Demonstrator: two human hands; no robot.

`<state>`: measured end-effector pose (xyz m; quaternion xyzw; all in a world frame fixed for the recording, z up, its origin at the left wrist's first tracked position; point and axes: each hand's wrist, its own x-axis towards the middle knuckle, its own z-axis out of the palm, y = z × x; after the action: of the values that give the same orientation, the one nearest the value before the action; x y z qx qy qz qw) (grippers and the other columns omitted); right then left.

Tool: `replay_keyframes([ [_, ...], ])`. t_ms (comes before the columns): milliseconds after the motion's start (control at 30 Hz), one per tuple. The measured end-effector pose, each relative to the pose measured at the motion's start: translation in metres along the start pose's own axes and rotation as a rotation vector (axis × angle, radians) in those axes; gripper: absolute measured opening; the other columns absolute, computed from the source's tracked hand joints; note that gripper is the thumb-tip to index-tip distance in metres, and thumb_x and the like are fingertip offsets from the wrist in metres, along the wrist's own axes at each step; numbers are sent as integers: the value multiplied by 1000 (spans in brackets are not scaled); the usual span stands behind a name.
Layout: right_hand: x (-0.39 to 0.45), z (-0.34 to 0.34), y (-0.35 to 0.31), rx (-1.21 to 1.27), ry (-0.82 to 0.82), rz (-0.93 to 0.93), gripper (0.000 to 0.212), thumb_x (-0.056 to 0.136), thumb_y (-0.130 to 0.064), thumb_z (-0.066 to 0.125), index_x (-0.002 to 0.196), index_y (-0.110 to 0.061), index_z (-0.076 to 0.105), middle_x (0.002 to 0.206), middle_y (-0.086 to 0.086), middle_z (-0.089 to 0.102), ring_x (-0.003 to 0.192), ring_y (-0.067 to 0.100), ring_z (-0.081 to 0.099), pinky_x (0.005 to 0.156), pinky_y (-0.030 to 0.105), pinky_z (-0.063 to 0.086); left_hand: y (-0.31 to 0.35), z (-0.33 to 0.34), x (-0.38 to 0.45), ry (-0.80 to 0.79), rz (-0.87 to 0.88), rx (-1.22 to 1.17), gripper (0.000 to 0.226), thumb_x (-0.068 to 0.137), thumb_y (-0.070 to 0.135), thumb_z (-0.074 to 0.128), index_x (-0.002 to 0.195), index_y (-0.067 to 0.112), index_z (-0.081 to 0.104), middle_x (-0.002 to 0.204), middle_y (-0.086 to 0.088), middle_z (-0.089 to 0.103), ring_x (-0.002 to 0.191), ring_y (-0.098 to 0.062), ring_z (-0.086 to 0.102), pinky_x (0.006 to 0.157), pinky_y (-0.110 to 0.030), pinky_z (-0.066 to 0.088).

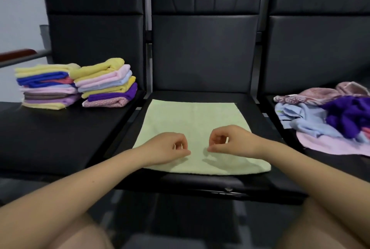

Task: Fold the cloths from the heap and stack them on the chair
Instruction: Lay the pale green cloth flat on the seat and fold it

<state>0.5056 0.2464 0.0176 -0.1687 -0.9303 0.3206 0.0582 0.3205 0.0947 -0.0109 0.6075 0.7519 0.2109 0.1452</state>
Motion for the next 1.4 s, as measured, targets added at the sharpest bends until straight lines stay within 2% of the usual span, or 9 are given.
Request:
replay_keyframes([
  [167,-13,20,-6,-349,-184,-83,26,79,-42,74,92,-30,55,91,-8,53,85,12,52,78,27,44,1,12,-19,-70,100,123,16,85,44,64,85,31,56,83,12,51,76,-3,47,72,-23,41],
  [300,-7,28,-1,-383,-86,-134,12,92,-29,59,100,-20,60,92,-7,56,83,13,50,77,27,41,-2,18,-19,-50,203,232,42,77,66,53,102,32,53,96,16,46,91,0,41,79,-22,41],
  [467,1,21,2,-301,68,-102,17,92,-37,59,97,-26,47,87,-11,54,81,15,53,73,31,41,3,16,-4,173,167,157,9,97,24,48,104,20,49,93,5,55,87,-19,51,75,-37,43],
  [633,13,9,12,-503,20,-30,17,91,-31,59,94,-15,60,94,-2,63,89,19,55,78,34,43,-6,-3,9,228,92,254,19,98,38,48,109,22,50,78,1,57,75,-21,53,60,-32,30],
  [767,9,-21,33,-361,142,57,20,94,-23,54,81,-11,62,71,-3,59,71,13,52,72,33,44,-30,-23,12,152,86,453,38,92,59,47,95,23,58,81,5,59,82,-17,55,65,-31,37],
  [867,-2,-37,51,-215,237,123,31,95,-23,56,74,-1,56,65,5,51,64,13,45,60,26,36,-54,-39,6,109,39,338,51,77,71,36,77,25,57,71,8,56,73,-12,54,69,-33,44],
  [1133,-31,-42,66,302,299,170,30,101,-24,48,100,2,65,86,0,63,81,8,55,65,12,41,-66,-47,-23,254,-75,-205,34,97,26,57,85,-5,64,74,-10,56,68,-4,48,66,-23,38],
  [1267,-34,-35,56,397,185,225,27,100,-27,53,83,-9,66,73,-10,64,66,1,57,62,14,42,-54,-47,-36,245,-73,-357,48,92,37,52,88,-11,59,76,-4,53,72,-7,47,61,-18,36],
  [1400,-38,-37,51,544,86,252,37,97,-20,55,61,-16,53,58,-4,49,51,7,43,49,17,34,-46,-48,-42,210,-78,-375,28,98,24,55,86,1,67,78,-2,62,69,1,53,63,-13,41],
])
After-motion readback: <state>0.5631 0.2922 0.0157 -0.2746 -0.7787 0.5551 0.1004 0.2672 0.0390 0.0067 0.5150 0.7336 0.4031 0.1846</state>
